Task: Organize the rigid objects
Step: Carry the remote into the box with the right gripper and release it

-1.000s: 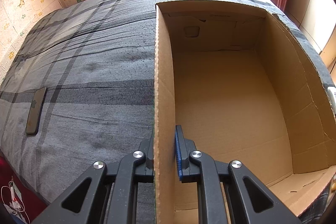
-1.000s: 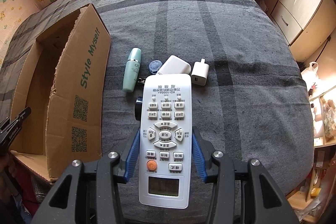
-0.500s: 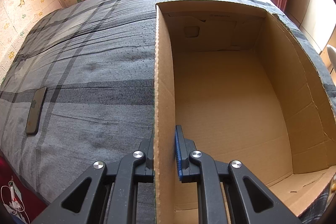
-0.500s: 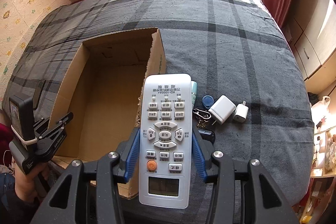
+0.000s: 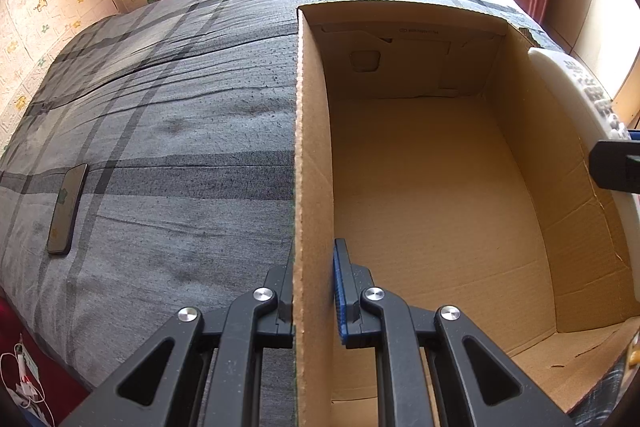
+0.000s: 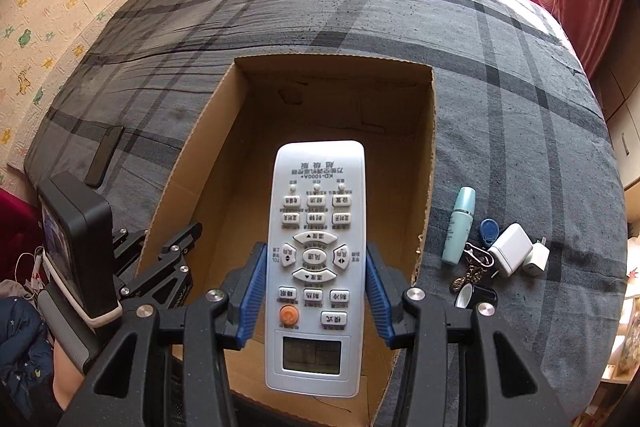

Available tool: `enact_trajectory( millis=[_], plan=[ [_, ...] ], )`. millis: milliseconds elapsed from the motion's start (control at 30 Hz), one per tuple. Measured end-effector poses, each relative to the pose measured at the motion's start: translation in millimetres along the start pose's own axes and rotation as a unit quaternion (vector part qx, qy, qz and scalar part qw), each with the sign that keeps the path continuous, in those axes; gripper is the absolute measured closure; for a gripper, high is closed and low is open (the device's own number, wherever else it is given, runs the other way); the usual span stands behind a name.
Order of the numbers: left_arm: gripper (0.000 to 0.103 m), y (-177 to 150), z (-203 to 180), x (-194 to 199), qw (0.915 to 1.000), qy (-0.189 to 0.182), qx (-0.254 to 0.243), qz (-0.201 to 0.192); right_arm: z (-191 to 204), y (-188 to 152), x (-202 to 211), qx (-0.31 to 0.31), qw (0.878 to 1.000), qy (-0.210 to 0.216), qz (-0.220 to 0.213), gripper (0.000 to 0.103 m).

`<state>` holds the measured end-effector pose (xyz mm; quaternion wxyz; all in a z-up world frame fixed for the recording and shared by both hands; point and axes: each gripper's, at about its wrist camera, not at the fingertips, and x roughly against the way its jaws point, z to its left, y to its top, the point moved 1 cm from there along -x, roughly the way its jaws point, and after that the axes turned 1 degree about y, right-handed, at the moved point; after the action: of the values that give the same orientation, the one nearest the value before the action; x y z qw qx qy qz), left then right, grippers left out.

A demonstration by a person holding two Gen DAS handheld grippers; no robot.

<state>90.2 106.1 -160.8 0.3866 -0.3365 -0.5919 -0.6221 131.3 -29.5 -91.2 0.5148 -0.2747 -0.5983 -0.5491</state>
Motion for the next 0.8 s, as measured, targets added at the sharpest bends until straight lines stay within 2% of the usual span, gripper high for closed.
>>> enact_trajectory(
  millis=[500,800],
  plan=[
    [0.089,-0.7,1.3,-1.1,1.0000,-0.002,0.002,0.002,12.5,7.5,-69.0,-0.018,0.998,0.006,0.060,0.054],
    [0.089,-0.6,1.4,-1.3,1.0000,-0.002,0.001,0.002,10.9,10.6,-107.5,-0.024,0.994,-0.016,0.103,0.054]
  ],
)
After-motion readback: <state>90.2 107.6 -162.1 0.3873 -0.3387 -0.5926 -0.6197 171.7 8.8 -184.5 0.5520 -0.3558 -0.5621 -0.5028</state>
